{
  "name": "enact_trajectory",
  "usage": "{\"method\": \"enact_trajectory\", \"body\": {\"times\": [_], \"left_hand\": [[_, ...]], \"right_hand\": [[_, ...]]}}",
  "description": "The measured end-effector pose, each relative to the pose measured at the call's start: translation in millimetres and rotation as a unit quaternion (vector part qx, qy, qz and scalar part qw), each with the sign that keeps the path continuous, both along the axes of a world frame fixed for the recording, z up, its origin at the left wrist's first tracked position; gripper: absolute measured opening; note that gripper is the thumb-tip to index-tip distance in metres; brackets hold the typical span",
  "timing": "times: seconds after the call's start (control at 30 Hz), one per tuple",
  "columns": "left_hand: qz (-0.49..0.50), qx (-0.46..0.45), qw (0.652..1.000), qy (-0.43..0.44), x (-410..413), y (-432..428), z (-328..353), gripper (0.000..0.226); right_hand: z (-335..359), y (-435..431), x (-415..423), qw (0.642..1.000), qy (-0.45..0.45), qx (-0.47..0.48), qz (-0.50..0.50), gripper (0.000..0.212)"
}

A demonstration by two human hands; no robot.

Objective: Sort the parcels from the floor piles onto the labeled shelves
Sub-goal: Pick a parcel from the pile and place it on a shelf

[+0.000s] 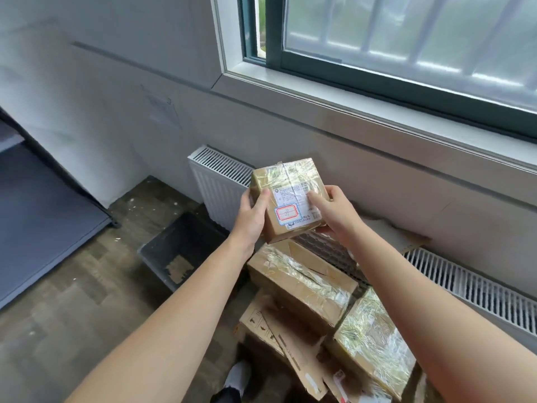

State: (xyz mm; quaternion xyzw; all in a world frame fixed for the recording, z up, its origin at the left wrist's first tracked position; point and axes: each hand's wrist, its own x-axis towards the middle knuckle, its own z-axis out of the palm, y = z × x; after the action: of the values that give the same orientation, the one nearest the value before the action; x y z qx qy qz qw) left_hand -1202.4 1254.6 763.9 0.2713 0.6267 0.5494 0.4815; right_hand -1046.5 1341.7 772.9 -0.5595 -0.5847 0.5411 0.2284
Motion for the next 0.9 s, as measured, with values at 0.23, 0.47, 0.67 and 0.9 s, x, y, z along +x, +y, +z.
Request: {"method": "enact_trajectory", "body": {"times": [0.23, 0.47, 0.67, 0.9], "left_hand": [[0.059, -0.025, 0.996, 0.059, -62.8, -59.9, 36.1, 0.041], [0.158, -0.01, 0.986, 0.053, -147.1, -144.8, 77.3, 0.04], [0.26, 0.014, 0.962, 0.081, -222.7, -226.1, 103.3, 0.036], [0.324, 0.014, 0.941, 0.098, -313.1, -322.5, 129.8, 0.038]], "right_hand": [[35.2, -31.0, -80.7, 0.994, 0.005, 0.061, 0.089, 0.034], [80.2, -86.5, -189.1, 0.974, 0.0, 0.122, 0.193, 0.043], [106.2, -155.2, -285.3, 0.942, 0.031, 0.122, 0.31, 0.066], [128.8, -253.8, -395.6, 0.921, 0.046, 0.118, 0.367, 0.081]]}}
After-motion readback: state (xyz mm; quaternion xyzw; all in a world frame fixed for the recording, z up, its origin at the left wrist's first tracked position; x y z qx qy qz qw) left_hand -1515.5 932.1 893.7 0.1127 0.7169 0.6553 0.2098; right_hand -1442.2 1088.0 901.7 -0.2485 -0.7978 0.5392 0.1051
